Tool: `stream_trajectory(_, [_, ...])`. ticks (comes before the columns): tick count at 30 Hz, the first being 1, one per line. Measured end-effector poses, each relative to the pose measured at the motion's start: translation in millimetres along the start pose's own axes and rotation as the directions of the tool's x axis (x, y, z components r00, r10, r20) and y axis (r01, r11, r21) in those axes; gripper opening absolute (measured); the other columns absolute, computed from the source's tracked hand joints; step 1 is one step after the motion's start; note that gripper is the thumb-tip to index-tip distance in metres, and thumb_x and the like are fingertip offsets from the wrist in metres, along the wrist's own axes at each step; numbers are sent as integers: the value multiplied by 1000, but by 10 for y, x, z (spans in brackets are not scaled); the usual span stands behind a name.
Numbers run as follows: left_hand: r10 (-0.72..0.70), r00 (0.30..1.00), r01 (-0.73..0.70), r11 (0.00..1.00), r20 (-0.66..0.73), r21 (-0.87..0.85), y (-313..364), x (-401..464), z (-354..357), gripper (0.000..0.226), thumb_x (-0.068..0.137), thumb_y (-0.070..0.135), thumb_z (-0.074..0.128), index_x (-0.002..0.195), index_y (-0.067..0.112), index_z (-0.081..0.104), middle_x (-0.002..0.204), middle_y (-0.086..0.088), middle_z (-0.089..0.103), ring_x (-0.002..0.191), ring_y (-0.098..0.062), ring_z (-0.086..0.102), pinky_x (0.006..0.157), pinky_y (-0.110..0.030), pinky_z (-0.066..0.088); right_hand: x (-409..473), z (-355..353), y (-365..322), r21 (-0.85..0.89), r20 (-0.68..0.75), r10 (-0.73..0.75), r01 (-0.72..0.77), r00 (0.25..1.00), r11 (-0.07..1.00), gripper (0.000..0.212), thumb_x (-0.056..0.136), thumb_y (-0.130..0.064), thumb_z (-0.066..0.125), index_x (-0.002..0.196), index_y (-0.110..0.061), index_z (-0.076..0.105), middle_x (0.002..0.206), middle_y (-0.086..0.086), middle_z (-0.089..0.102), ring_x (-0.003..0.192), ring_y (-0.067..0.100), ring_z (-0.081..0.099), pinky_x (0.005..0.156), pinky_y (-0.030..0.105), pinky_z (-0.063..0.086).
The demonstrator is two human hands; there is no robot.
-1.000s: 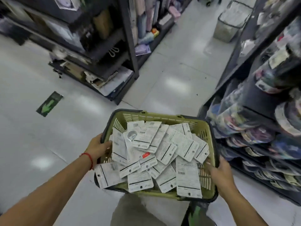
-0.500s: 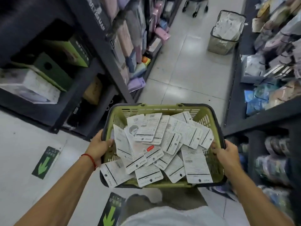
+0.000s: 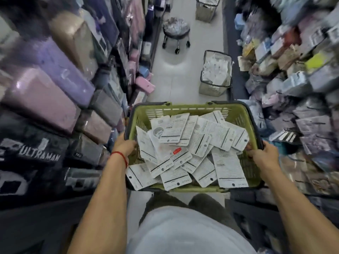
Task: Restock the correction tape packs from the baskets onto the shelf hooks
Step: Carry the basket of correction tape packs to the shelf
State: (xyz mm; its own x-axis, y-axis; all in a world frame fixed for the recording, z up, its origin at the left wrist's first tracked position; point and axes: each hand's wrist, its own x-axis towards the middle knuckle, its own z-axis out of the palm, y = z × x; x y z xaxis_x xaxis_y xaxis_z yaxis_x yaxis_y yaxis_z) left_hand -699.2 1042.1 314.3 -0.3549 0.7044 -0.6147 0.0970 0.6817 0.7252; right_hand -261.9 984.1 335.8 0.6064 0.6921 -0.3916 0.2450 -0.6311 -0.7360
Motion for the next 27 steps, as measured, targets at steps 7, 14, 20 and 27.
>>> stream_trajectory(7, [128, 990, -136, 976, 59, 173, 1691, 1604, 674, 33, 96, -7, 59, 124, 10, 66, 90, -6, 71, 81, -25, 68, 59, -24, 55, 1574, 741, -1061, 157, -66, 103, -91, 993, 983, 34, 87, 11, 66, 116, -6, 72, 91, 9, 70, 65, 19, 61, 57, 28, 49])
stream_trajectory(14, [225, 973, -202, 932, -44, 300, 3261, 2810, 1534, 24, 93, -1, 65, 108, 18, 66, 97, -9, 71, 88, -28, 66, 88, -45, 57, 3504, 1251, -2142, 169, 31, 116, -120, 993, 978, 26, 88, 2, 72, 87, -23, 68, 81, 1, 74, 66, 18, 69, 54, 25, 50])
stream_trajectory(20, [236, 970, -212, 935, -54, 285, 4575, 3819, 2122, 23, 94, 5, 66, 101, 28, 65, 88, 5, 70, 80, -17, 66, 80, -34, 56, 4837, 1449, -3256, 109, 13, 142, -142, 990, 984, 18, 90, -4, 71, 89, -22, 67, 90, 8, 76, 84, 33, 73, 78, 49, 63])
stream_trajectory(27, [218, 974, -225, 945, 56, 236, 5950, 5503, 2829, 33, 92, 0, 63, 111, 27, 64, 89, 7, 68, 85, -15, 67, 65, -26, 53, 6248, 1983, -4449, 106, -74, 118, -110, 990, 988, 25, 89, 1, 71, 87, -24, 68, 77, -5, 69, 68, 18, 63, 58, 27, 49])
